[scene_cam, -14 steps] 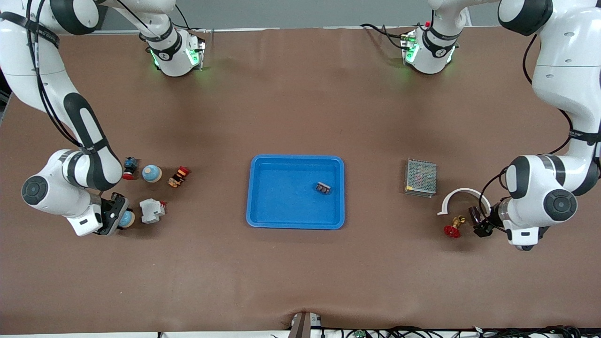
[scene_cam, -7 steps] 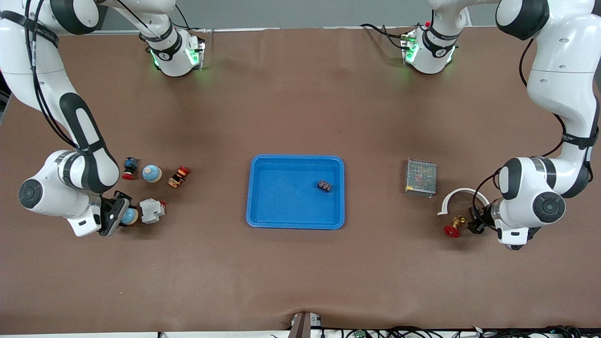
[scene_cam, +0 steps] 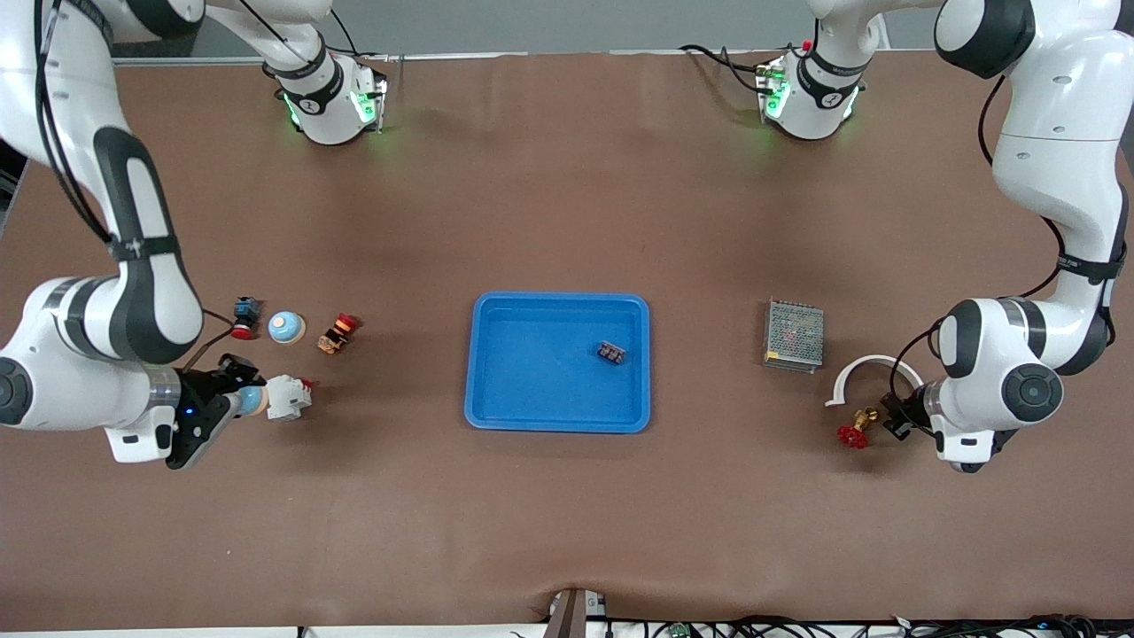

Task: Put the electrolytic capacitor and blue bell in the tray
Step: 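Carry the bell with the right gripper while the left gripper carries the capacitor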

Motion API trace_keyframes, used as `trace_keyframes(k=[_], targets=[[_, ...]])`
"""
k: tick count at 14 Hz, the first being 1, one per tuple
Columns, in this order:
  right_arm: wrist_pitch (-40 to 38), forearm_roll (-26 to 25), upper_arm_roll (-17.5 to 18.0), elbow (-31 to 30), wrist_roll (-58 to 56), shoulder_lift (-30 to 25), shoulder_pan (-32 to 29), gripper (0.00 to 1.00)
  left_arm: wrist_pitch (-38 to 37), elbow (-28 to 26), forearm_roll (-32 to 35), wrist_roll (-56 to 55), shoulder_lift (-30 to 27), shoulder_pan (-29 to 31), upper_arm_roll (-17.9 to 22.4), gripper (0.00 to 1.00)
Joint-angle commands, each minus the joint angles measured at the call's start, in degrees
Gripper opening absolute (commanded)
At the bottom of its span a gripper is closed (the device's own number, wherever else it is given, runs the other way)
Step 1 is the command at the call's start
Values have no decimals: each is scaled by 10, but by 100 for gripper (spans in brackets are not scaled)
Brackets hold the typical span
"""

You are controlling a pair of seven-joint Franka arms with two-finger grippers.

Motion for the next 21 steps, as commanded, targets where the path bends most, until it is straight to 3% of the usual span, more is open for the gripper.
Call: trace_keyframes(k=[1, 5, 8, 11, 14, 16, 21], targets=[[-41, 10, -5, -12, 176, -46, 63, 33, -19, -1, 13, 3, -36, 2, -7, 0], [-34, 11, -4, -13, 434, -76, 172, 32, -27, -1, 13, 4, -75, 2, -28, 0], [23, 14, -5, -19, 572, -72, 243, 32, -63, -1, 13, 0, -97, 2, -64, 0], [110, 5, -7, -67, 686, -72, 310, 33, -93, -2, 12, -3, -112, 3, -99, 0], [208, 5, -7, -145, 736, -74, 344, 32, -95, -1, 5, -44, -113, -3, -138, 0], [267, 4, -7, -187, 744, -72, 358, 33, -95, -1, 5, -92, -112, -31, -141, 0], [321, 1, -12, -209, 748, -54, 371, 33, -95, -1, 6, -180, -104, -95, -141, 0]])
